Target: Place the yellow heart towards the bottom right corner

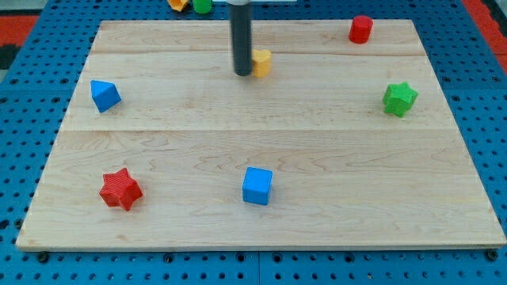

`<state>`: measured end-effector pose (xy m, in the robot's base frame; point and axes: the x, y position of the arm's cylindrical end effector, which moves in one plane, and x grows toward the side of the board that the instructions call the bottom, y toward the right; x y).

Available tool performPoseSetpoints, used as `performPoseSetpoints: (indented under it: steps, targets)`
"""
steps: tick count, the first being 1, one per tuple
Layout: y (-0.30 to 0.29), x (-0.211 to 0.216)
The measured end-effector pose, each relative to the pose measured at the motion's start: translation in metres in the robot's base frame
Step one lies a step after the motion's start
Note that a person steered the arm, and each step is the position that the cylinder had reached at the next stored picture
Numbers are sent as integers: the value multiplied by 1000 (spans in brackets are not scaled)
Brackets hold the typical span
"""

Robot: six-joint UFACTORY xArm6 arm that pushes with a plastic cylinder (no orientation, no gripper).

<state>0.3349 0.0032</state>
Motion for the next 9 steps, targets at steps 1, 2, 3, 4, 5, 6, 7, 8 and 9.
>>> performPoseSetpoints:
  steps: [1,2,3,4,5,6,7,8,9]
  targets:
    - [41,44]
    - [-8,36]
    - [-55,5]
    - [-47,-12]
    - [-43,-33]
    - [1,-49]
    - [53,0]
    - [84,65]
    - [35,26]
